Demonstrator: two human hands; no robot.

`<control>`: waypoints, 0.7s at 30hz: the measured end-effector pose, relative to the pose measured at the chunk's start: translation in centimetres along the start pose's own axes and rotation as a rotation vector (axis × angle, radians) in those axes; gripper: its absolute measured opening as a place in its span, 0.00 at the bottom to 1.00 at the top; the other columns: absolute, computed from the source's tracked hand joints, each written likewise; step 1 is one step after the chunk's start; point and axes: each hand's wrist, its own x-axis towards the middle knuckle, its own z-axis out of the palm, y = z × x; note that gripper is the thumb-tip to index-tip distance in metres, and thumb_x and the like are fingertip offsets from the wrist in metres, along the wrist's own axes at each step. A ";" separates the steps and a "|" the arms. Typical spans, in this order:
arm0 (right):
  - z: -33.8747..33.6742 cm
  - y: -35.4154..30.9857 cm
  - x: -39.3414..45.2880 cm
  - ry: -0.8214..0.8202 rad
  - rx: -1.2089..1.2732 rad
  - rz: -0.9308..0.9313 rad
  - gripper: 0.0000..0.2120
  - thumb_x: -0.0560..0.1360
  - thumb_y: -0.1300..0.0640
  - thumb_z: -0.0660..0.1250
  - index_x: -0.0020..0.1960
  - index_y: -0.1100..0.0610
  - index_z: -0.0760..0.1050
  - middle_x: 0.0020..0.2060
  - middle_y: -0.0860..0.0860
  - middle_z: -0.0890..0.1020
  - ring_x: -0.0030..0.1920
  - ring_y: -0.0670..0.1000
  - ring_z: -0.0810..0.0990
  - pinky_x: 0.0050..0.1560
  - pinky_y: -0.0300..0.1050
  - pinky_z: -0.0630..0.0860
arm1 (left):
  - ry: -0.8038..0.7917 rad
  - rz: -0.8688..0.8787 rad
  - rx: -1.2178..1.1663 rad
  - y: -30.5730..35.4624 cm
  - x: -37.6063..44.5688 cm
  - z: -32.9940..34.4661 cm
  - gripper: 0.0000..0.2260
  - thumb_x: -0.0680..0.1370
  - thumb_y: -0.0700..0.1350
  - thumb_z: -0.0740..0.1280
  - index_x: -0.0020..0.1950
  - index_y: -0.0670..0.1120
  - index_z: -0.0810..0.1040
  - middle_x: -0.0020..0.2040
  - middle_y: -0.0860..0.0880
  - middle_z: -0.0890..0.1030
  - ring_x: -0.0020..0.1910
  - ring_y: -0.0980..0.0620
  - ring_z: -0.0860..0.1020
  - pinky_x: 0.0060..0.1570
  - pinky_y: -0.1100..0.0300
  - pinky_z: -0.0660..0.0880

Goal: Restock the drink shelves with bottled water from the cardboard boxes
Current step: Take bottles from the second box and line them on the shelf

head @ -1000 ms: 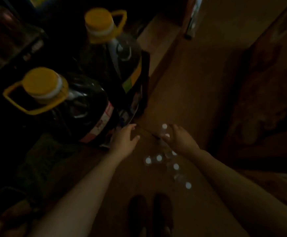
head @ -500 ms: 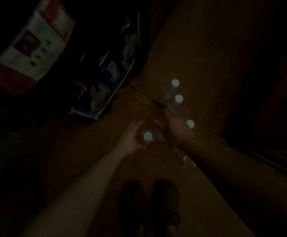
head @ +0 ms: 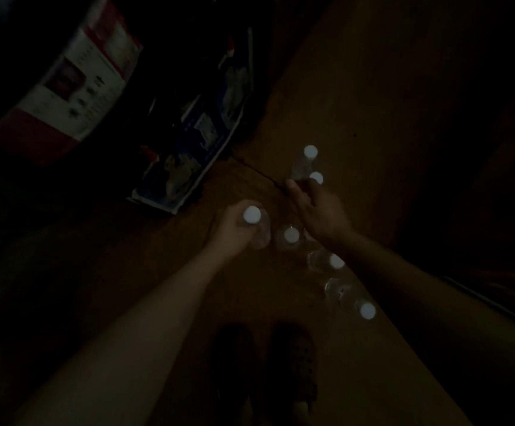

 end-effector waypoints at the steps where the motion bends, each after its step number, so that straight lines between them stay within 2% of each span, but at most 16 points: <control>1: -0.8 -1.1 -0.2 -0.005 0.010 -0.001 0.19 0.80 0.42 0.54 0.55 0.55 0.74 0.44 0.52 0.82 0.43 0.50 0.81 0.44 0.47 0.78 | -0.005 0.013 -0.005 1.7 -0.3 -1.3 0.18 0.74 0.37 0.69 0.63 0.47 0.75 0.61 0.48 0.77 0.62 0.51 0.74 0.58 0.55 0.75; 4: -3.1 -4.5 -0.7 -0.006 0.028 -0.024 0.22 0.79 0.40 0.55 0.58 0.57 0.74 0.47 0.53 0.82 0.47 0.51 0.81 0.47 0.49 0.79 | -0.007 0.077 0.004 7.1 -1.6 -5.6 0.15 0.74 0.39 0.71 0.59 0.48 0.76 0.54 0.53 0.77 0.55 0.54 0.76 0.49 0.64 0.75; 5: -4.0 -5.8 -1.0 -0.027 0.039 -0.025 0.24 0.78 0.39 0.57 0.61 0.57 0.73 0.51 0.53 0.82 0.50 0.51 0.81 0.48 0.48 0.79 | -0.001 0.104 0.023 9.0 -2.2 -7.1 0.14 0.73 0.41 0.71 0.58 0.49 0.76 0.52 0.55 0.77 0.54 0.55 0.76 0.48 0.63 0.76; 7: -6.1 -8.8 -2.1 -0.100 0.090 -0.024 0.29 0.75 0.38 0.61 0.68 0.55 0.68 0.59 0.50 0.78 0.55 0.47 0.78 0.46 0.40 0.76 | 0.036 0.160 0.078 12.7 -3.7 -10.2 0.14 0.73 0.45 0.72 0.56 0.52 0.75 0.52 0.56 0.78 0.53 0.56 0.77 0.49 0.58 0.78; 9: -8.3 -12.2 -3.5 -0.153 0.126 -0.050 0.32 0.73 0.40 0.65 0.71 0.54 0.65 0.62 0.49 0.75 0.57 0.46 0.76 0.45 0.34 0.73 | 0.072 0.201 0.135 16.8 -5.4 -13.2 0.13 0.72 0.51 0.72 0.54 0.56 0.75 0.52 0.56 0.79 0.52 0.56 0.78 0.47 0.54 0.80; 14: -14.8 -22.1 -7.6 -0.212 0.152 -0.140 0.41 0.64 0.34 0.67 0.71 0.53 0.66 0.63 0.52 0.77 0.59 0.48 0.77 0.46 0.34 0.74 | 0.141 0.294 0.226 28.7 -11.1 -20.8 0.11 0.70 0.52 0.73 0.51 0.56 0.76 0.48 0.56 0.81 0.48 0.57 0.79 0.47 0.53 0.80; 18: -20.7 -31.3 -10.6 -0.314 0.094 -0.211 0.41 0.63 0.35 0.67 0.71 0.50 0.64 0.63 0.49 0.75 0.61 0.48 0.76 0.47 0.34 0.75 | 0.192 0.376 0.284 38.2 -15.8 -27.1 0.12 0.70 0.55 0.73 0.50 0.55 0.77 0.46 0.57 0.81 0.46 0.57 0.79 0.47 0.48 0.79; 21: -24.5 -37.8 -12.6 -0.365 0.067 -0.253 0.43 0.60 0.34 0.72 0.71 0.48 0.64 0.61 0.48 0.76 0.61 0.48 0.76 0.54 0.42 0.78 | 0.250 0.432 0.280 45.1 -19.6 -31.8 0.12 0.68 0.60 0.72 0.48 0.58 0.77 0.45 0.58 0.82 0.45 0.57 0.80 0.47 0.48 0.79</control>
